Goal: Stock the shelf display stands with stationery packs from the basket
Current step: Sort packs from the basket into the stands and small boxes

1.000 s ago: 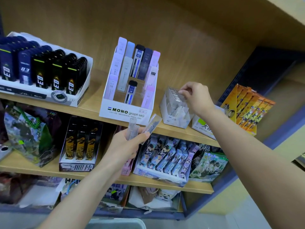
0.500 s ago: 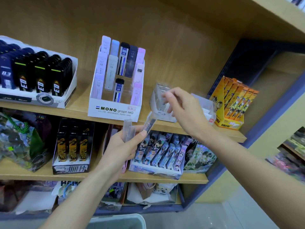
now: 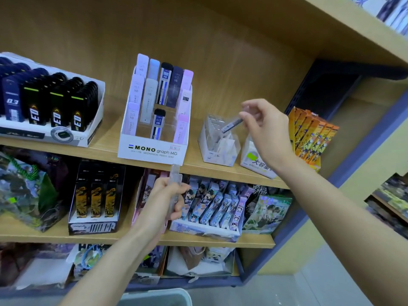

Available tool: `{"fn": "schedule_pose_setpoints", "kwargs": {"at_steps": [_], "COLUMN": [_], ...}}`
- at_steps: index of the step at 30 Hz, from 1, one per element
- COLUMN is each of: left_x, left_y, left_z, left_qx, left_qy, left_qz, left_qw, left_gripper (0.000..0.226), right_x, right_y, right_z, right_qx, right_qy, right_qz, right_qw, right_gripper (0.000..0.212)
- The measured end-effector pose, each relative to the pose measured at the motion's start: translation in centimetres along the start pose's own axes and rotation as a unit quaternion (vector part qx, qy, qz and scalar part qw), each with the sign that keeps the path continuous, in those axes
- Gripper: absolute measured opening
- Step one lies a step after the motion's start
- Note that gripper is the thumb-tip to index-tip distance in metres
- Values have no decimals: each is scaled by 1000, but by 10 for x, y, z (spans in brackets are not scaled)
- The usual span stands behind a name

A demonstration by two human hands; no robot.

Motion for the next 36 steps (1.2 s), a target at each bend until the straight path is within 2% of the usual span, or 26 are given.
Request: {"fn": "schedule_pose_setpoints", "kwargs": {"at_steps": [4,16,25,28,32,36], "left_x": [-2,0,-6,-9,-10,-10], "left_y": [0,-9,-5,-1,-3,-4], "left_z": [1,-2,1,4,7,9], "left_qx": [-12,37,33,18,15,13], "left_qy": [0,5,-8,-9,-7,-3], "left_qz": [-6,31,31,14,-10,-23], "left_qw": [1000,999,999,1000,1000,1000], "left_gripper": [8,16,22,21,13,15], "right_x": [8,4,37,54,61,60], "right_y": [-12,-7,-14,-20,-23,-32], "right_z": [15,16,27,34,43,47], "right_qx": [-5,-29,-50,-49,-37,13], "right_qy": [16,60,99,141,189,209], "right_qz": [-49,-90,-116,-129,-117,-48], "right_qw": [999,994,987,980,974,977], "right_gripper": [18,14,18,20,23,19]}}
Point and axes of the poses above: each hand's wrist, its own z-axis towards the middle knuckle, its own x-axis out of the palm, y = z × x, the point moved 10 cm from there along z, towards the middle knuckle, and after that the axes turned 4 degrees about -x, right-handed, at the moved point
